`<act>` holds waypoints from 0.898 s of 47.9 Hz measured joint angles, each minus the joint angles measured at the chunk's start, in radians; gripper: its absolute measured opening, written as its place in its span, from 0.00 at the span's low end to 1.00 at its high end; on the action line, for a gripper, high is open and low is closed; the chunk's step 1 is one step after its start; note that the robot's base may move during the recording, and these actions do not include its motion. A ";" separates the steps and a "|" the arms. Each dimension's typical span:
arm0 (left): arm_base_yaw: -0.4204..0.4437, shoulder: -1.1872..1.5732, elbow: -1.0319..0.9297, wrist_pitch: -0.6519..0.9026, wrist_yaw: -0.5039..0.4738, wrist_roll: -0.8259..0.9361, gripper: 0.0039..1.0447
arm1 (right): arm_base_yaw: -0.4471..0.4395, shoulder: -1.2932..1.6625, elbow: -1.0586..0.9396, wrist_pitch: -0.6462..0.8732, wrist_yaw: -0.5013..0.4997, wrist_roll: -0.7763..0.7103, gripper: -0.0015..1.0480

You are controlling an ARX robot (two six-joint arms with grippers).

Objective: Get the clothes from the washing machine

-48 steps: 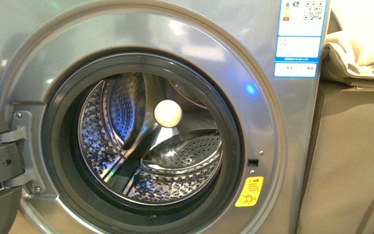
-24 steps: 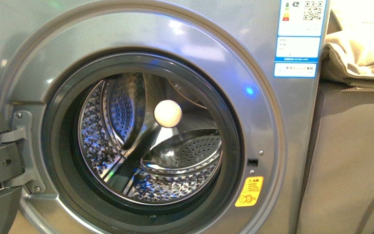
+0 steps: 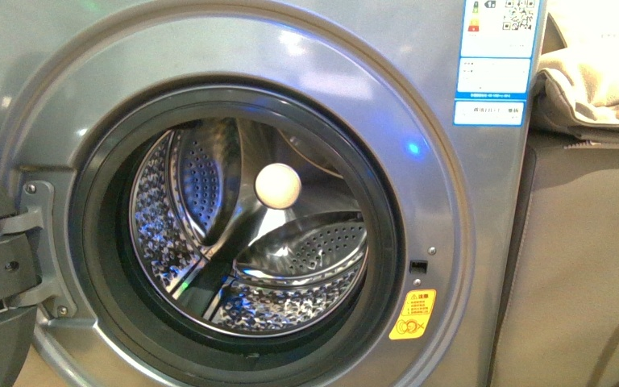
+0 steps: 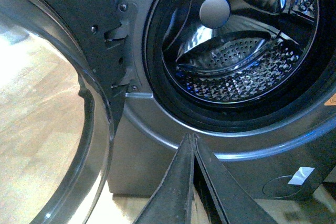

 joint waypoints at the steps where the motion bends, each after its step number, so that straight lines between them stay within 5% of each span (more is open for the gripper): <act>1: 0.000 -0.002 -0.003 0.000 0.000 0.000 0.03 | 0.000 0.000 0.000 0.000 0.000 0.000 0.02; 36: 0.000 -0.077 -0.082 0.012 0.000 0.000 0.03 | 0.000 0.000 0.000 -0.001 0.000 0.000 0.02; 43: 0.000 -0.077 -0.082 0.012 0.000 0.000 0.31 | 0.000 0.000 0.000 -0.001 0.000 -0.001 0.28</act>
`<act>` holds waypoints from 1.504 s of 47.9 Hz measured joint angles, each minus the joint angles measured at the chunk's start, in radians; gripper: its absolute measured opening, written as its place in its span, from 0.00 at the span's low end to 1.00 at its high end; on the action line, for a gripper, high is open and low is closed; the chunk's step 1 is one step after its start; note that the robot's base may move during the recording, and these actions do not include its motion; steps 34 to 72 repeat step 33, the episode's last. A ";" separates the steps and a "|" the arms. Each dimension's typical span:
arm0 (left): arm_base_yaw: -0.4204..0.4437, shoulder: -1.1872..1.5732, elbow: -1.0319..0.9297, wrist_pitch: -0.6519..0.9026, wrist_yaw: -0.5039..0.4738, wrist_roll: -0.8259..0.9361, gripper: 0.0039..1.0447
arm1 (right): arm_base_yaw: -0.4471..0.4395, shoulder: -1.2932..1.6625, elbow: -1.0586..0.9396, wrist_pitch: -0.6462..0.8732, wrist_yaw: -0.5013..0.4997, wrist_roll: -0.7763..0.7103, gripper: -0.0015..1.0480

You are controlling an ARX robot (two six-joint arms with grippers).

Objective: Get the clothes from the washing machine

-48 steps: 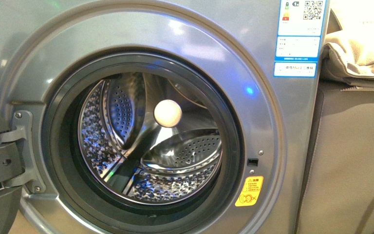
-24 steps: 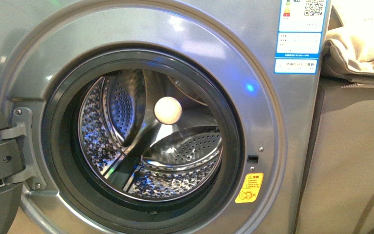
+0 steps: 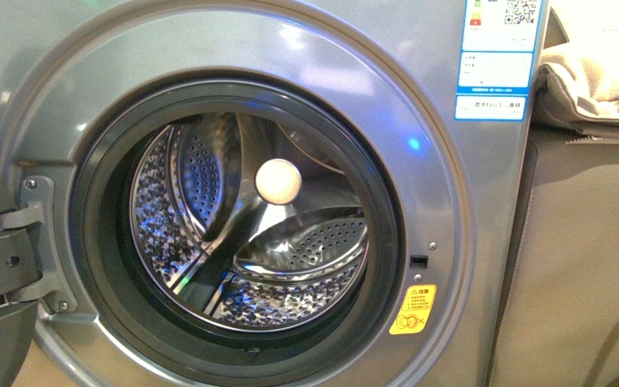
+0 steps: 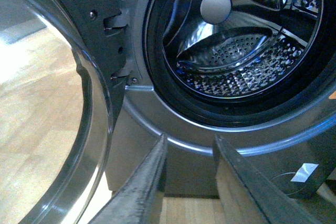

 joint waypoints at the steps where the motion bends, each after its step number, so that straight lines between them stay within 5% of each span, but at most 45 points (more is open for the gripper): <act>1: 0.000 0.000 0.000 0.000 0.000 0.000 0.35 | 0.000 0.000 0.000 0.000 0.000 0.000 0.31; 19: 0.000 0.000 0.000 0.000 0.000 0.000 0.95 | 0.000 0.000 0.000 0.000 0.000 0.001 0.95; 72: 0.000 0.000 0.000 0.000 0.000 0.000 0.94 | 0.000 0.000 0.000 0.000 0.000 0.001 0.93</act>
